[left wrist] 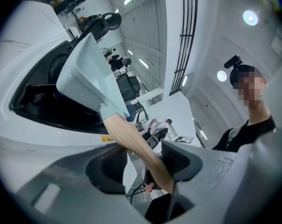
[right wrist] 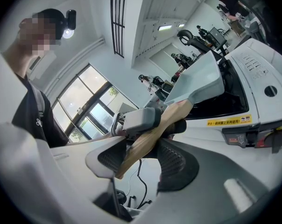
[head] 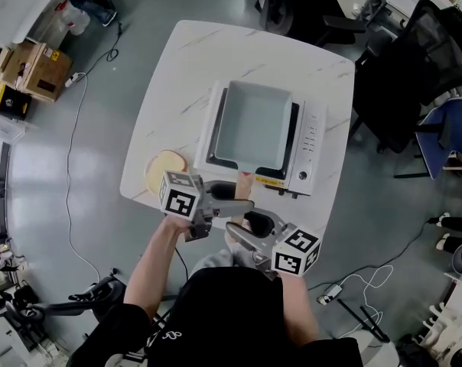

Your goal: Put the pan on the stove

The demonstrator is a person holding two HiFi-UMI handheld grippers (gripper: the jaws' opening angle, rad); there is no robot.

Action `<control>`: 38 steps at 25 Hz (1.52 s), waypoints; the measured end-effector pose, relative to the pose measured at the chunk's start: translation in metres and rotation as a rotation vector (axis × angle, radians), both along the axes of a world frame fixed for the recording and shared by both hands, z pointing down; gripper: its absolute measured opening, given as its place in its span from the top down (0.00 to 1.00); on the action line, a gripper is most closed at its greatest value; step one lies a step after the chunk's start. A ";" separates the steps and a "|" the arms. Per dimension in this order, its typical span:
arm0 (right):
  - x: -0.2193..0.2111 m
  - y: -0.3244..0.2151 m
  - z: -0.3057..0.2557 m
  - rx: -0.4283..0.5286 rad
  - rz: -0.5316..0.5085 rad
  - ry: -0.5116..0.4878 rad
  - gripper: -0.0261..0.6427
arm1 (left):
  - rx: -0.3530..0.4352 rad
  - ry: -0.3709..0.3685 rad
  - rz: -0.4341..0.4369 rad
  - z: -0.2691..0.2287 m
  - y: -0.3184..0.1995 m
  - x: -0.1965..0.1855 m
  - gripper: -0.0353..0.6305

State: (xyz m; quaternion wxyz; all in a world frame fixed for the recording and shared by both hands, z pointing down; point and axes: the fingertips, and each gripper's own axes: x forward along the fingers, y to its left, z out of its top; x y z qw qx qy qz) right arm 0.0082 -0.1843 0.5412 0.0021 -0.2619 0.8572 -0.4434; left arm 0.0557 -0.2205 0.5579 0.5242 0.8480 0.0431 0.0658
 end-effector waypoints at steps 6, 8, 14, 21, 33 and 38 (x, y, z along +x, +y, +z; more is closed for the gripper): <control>-0.001 0.001 0.003 0.001 0.001 0.015 0.64 | 0.007 0.009 0.009 0.003 0.001 -0.001 0.59; -0.001 0.001 0.003 0.004 0.004 0.016 0.64 | -0.002 0.012 0.006 0.003 0.001 -0.001 0.59; -0.002 0.000 0.005 0.008 0.021 0.016 0.64 | -0.009 0.024 0.006 0.003 0.000 -0.001 0.59; -0.003 -0.003 0.004 0.014 0.046 0.018 0.64 | -0.022 0.034 0.010 0.002 -0.002 -0.002 0.59; 0.009 -0.015 -0.001 0.088 0.102 0.087 0.56 | 0.055 -0.026 0.011 0.006 0.001 -0.012 0.56; 0.013 -0.013 -0.002 0.097 0.118 0.101 0.55 | 0.071 -0.029 -0.037 0.001 0.000 -0.026 0.56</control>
